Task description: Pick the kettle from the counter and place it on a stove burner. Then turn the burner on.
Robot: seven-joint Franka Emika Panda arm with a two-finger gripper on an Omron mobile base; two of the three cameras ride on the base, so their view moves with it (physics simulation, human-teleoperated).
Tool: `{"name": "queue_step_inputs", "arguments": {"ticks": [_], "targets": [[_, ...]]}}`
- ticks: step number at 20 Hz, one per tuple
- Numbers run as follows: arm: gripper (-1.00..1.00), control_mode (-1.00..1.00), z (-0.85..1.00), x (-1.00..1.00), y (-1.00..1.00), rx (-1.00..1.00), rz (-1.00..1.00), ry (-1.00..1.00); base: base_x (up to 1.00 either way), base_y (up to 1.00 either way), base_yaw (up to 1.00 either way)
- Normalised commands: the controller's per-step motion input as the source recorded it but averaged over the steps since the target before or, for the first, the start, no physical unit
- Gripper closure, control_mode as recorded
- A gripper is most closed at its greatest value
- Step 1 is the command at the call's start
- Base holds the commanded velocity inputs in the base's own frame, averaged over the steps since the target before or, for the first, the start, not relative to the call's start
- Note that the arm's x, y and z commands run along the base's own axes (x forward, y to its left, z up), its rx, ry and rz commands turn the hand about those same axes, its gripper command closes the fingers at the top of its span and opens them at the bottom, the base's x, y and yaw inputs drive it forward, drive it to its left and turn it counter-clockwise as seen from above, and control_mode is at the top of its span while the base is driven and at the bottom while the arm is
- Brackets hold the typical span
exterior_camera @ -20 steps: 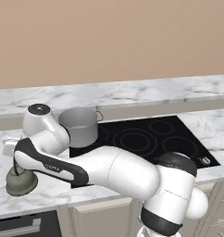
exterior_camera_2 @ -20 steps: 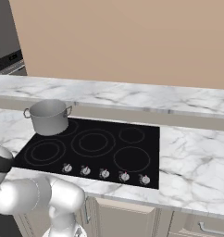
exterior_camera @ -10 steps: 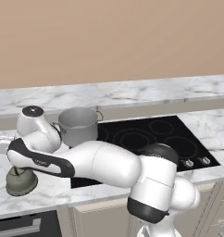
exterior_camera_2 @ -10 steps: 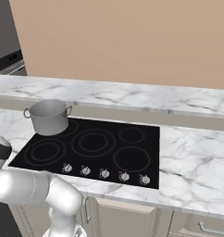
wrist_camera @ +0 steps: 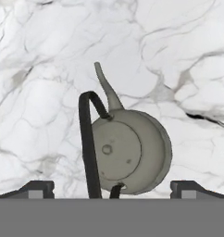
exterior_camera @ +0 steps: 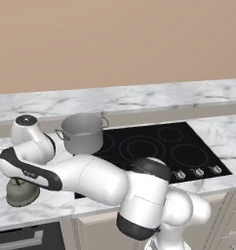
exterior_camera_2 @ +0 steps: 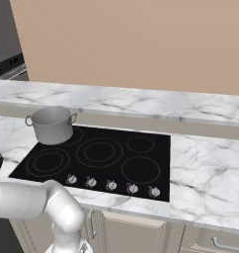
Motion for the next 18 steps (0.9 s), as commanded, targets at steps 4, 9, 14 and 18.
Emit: {"name": "queue_step_inputs", "arguments": {"ticks": [4, 9, 14, 18], "targets": [[-1.0, -1.0, -0.32, 0.0, 0.0, 0.0, 0.0, 0.0, 0.0, 0.0, 0.0], [1.0, -1.0, -0.28, 0.1, 0.05, 0.0, 0.0, 0.0, 0.0, 0.0, 0.0], [1.0, -1.0, -0.12, 0.23, 0.09, 0.0, 0.0, 0.0, 0.0, 0.0, 0.0], [1.0, -1.0, 0.05, 0.03, 0.0, 0.0, 0.0, 0.0, 0.0, 0.0, 0.0]]}}
